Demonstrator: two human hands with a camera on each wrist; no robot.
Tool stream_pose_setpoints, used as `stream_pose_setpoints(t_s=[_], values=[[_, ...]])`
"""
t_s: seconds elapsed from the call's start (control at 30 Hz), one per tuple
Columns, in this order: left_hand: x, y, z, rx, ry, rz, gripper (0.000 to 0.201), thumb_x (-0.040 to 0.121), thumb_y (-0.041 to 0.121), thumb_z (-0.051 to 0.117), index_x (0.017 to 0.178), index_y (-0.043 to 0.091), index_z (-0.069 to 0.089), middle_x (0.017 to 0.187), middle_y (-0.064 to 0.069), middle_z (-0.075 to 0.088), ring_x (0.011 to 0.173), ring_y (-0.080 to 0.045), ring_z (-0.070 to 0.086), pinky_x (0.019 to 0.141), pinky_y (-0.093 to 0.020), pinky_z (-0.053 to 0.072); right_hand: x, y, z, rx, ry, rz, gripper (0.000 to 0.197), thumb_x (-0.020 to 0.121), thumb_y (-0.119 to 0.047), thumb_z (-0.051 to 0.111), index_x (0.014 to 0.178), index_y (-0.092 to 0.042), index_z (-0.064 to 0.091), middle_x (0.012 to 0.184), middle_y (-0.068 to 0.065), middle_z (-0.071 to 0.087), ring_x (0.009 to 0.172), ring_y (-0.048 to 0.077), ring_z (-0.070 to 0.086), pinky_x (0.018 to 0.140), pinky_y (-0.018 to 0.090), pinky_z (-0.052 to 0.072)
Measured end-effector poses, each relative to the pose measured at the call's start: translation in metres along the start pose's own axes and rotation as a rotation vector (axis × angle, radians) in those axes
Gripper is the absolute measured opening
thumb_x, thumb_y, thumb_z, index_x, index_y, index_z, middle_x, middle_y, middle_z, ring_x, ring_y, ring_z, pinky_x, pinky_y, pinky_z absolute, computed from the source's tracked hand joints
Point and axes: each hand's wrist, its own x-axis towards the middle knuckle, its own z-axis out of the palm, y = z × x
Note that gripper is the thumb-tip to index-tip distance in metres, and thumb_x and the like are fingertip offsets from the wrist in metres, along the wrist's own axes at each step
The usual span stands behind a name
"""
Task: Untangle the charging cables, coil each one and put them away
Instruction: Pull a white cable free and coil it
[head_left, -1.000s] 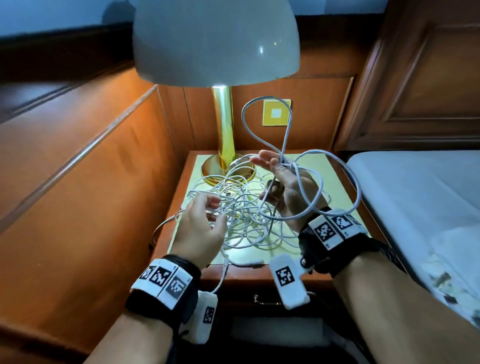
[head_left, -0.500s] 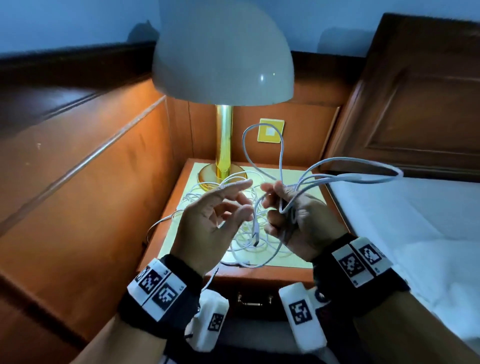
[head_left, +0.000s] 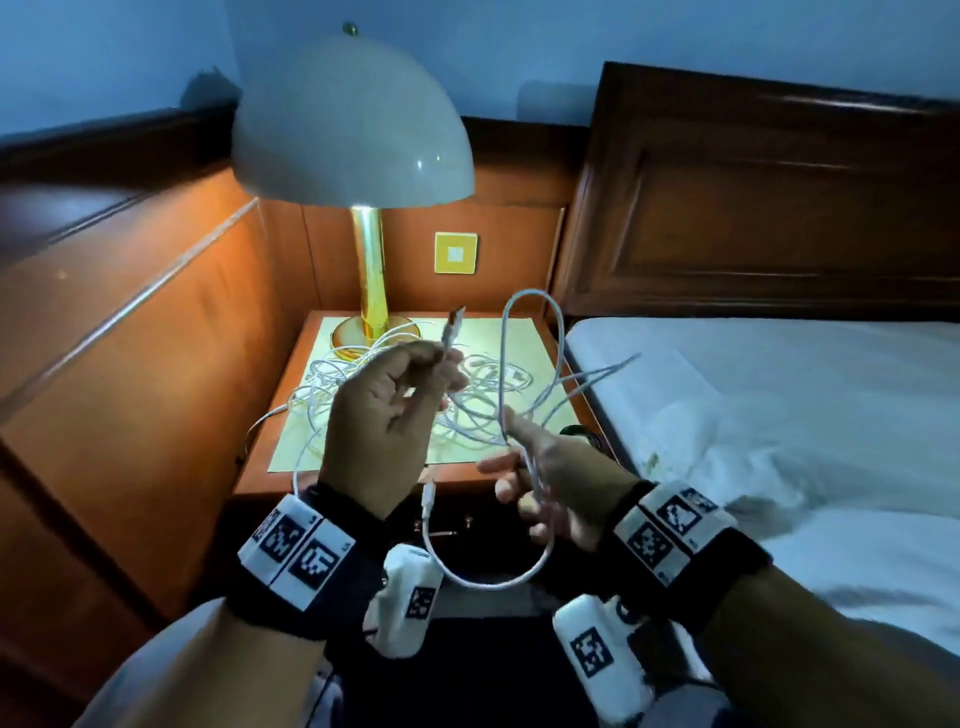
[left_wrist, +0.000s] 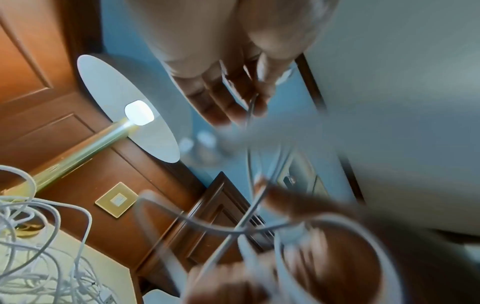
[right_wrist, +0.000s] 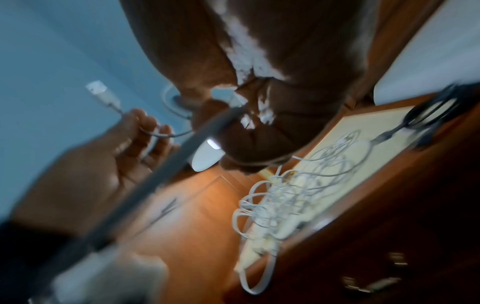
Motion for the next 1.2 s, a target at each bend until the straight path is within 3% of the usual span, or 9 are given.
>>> stream_pose_setpoints(t_s=[0.27,0.4,0.5,0.67,0.77,0.87,0.97,1.07,1.2], values=[[0.007,-0.018,0.001,0.088,0.131,-0.079,0.013,0.099,0.026,0.060,0.104,0.027,0.072,0.062,0.005,0.055,0.045,-0.020,0.053,0.046,-0.033,0.050,0.001,0.097,-0.054,-1.010,-0.100,0.014,0.086,0.057,-0.094,0.049,0.078,-0.012,0.068,0.060,-0.007,0.054,0.059,0.010,0.052,0.062,0.028,0.042],[0.003,-0.039,0.026,0.130,0.047,-0.132,0.015,0.099,0.023,0.061,0.102,0.031,0.073,0.059,0.016,0.055,0.047,-0.013,0.044,0.051,-0.028,0.040,0.007,0.078,-0.093,-1.090,0.146,-0.035,0.066,0.076,-0.080,0.056,0.061,-0.015,0.061,0.057,-0.008,0.055,0.054,0.007,0.053,0.058,0.024,0.039],[-0.006,-0.049,0.051,0.145,-0.168,-0.158,0.023,0.102,0.017,0.054,0.108,0.027,0.074,0.061,0.016,0.050,0.053,-0.014,0.038,0.051,-0.027,0.033,0.018,0.066,-0.105,-0.740,0.368,-0.338,0.026,0.090,-0.054,0.063,0.101,-0.031,0.068,0.089,-0.011,0.068,0.086,0.003,0.066,0.078,0.022,0.051],[-0.007,-0.074,0.082,0.222,-0.442,-0.137,0.035,0.098,0.005,0.048,0.114,0.025,0.072,0.080,0.011,0.063,0.060,-0.004,0.047,0.058,-0.018,0.038,0.034,0.052,-0.110,-0.380,0.313,-0.650,0.030,0.100,-0.043,0.052,0.130,-0.040,0.056,0.111,-0.016,0.066,0.107,0.004,0.063,0.092,0.031,0.051],[-0.004,-0.085,0.091,0.181,-0.529,-0.189,0.017,0.099,0.012,0.054,0.108,0.025,0.060,0.081,0.008,0.072,0.056,-0.012,0.050,0.057,-0.028,0.041,0.038,0.052,-0.109,-0.409,0.190,-0.623,0.021,0.102,-0.030,0.051,0.115,-0.034,0.067,0.092,-0.025,0.068,0.091,-0.006,0.063,0.083,0.016,0.047],[0.004,-0.098,0.099,0.241,-0.485,-0.218,0.012,0.093,0.027,0.069,0.091,0.026,0.057,0.068,0.003,0.069,0.056,-0.020,0.053,0.056,-0.034,0.043,0.055,0.055,-0.115,-0.401,0.146,-0.567,0.025,0.104,-0.029,0.042,0.091,-0.032,0.064,0.067,-0.006,0.058,0.064,0.014,0.057,0.060,0.029,0.044],[0.015,-0.112,0.093,0.295,-0.438,-0.255,0.022,0.087,0.039,0.072,0.079,0.022,0.059,0.062,-0.004,0.059,0.054,-0.022,0.047,0.054,-0.034,0.040,0.069,0.050,-0.136,-0.164,0.258,-0.496,0.028,0.105,-0.015,0.037,0.089,-0.019,0.059,0.063,-0.006,0.057,0.062,0.019,0.054,0.057,0.029,0.042],[0.027,-0.125,0.079,0.291,-0.388,-0.386,0.010,0.092,0.027,0.068,0.084,0.022,0.064,0.066,-0.002,0.060,0.052,-0.011,0.045,0.056,-0.030,0.039,0.073,0.039,-0.167,0.163,0.430,-0.467,0.033,0.097,0.006,0.035,0.081,-0.010,0.059,0.062,0.000,0.060,0.059,0.018,0.055,0.057,0.032,0.041],[0.030,-0.121,0.085,0.168,-0.334,-0.405,0.006,0.094,0.023,0.067,0.092,0.022,0.062,0.069,0.003,0.055,0.054,-0.016,0.041,0.052,-0.026,0.032,0.082,0.045,-0.173,0.008,0.546,-0.393,0.035,0.082,-0.002,0.045,0.058,-0.018,0.065,0.058,0.008,0.062,0.051,0.020,0.051,0.056,0.031,0.040]])
